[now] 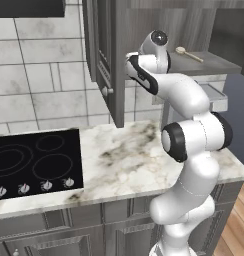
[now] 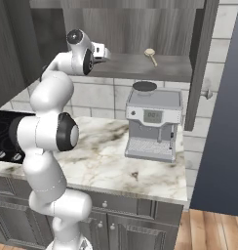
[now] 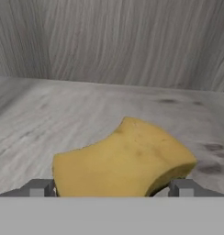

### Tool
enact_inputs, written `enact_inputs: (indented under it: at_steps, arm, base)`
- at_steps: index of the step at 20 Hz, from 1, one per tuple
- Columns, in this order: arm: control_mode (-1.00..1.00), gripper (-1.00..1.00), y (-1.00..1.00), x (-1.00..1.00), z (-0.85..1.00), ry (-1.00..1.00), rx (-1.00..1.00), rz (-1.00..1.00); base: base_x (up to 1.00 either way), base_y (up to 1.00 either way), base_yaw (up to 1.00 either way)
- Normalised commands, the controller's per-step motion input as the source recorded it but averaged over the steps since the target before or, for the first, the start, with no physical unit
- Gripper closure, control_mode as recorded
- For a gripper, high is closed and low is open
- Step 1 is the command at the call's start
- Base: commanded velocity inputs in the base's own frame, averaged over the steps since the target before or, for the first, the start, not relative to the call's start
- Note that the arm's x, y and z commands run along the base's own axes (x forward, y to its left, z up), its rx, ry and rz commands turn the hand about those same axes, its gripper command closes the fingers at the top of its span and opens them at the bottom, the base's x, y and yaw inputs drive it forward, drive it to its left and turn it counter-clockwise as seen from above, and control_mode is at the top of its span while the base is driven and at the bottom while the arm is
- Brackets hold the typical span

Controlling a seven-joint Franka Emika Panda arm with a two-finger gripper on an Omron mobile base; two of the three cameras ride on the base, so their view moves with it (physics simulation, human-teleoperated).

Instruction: Locate and retrieve the sponge and dish brush from the cabinet. Place them next to the sink.

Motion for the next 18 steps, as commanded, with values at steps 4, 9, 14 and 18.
enact_inputs:
  at_steps: [4, 9, 14, 18]
  arm:
    - [-1.0, 1.0, 0.01, 0.0, -0.03, 0.0, 0.0, 0.0]
    - [-1.0, 1.0, 0.0, 0.0, 0.0, 0.0, 0.0, 0.0]
    - [-1.0, 1.0, 0.08, -0.03, 0.0, 0.0, 0.0, -0.01]
    - [-1.0, 1.0, 0.13, -0.1, 0.11, 0.0, -0.02, -0.01]
  base:
    - [0.0, 0.0, 0.0]
    - [0.0, 0.0, 0.0]
    - [0.0, 0.0, 0.0]
    - [0.0, 0.0, 0.0]
